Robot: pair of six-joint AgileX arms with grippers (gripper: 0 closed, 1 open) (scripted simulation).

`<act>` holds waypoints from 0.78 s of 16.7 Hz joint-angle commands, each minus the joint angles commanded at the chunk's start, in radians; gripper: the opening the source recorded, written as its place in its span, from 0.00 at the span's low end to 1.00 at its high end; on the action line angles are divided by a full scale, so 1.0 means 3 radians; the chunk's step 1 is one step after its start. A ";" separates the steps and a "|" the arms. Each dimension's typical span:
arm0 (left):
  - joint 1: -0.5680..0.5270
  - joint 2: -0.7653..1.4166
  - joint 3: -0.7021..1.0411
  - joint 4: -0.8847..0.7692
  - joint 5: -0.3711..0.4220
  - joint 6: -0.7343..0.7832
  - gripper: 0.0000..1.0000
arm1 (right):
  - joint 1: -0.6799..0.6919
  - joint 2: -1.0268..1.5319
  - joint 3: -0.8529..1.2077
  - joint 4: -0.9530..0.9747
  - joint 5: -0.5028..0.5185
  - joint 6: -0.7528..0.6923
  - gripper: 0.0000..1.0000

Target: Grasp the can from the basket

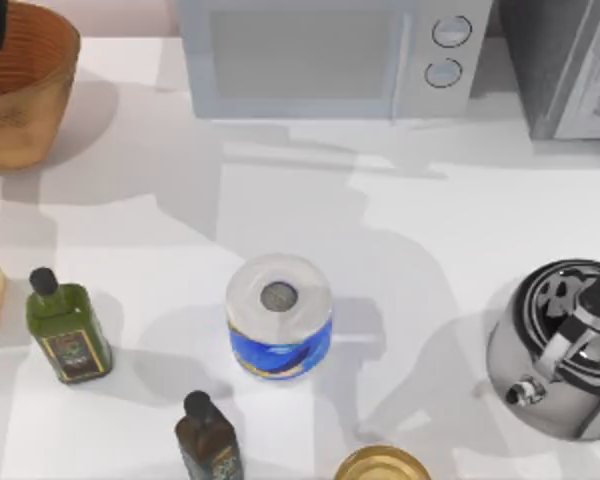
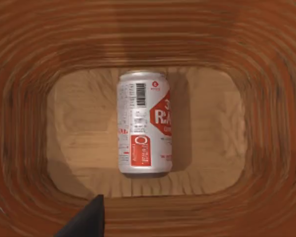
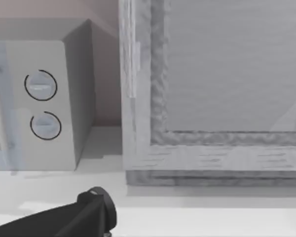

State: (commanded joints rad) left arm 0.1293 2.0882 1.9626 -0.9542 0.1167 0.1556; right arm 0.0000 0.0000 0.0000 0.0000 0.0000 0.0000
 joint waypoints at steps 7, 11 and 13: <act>0.0120 0.1285 0.1185 -0.0543 -0.0010 0.0077 1.00 | 0.0000 0.0000 0.0000 0.0000 0.0000 0.0000 1.00; 0.0127 0.1346 0.1244 -0.0569 -0.0011 0.0080 1.00 | 0.0000 0.0000 0.0000 0.0000 0.0000 0.0000 1.00; 0.0104 0.1344 0.1238 -0.0563 -0.0010 0.0079 1.00 | 0.0000 0.0000 0.0000 0.0000 0.0000 0.0000 1.00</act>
State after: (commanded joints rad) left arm 0.1605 2.4915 2.3340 -1.1232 0.1136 0.1793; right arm 0.0000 0.0000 0.0000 0.0000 0.0000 0.0000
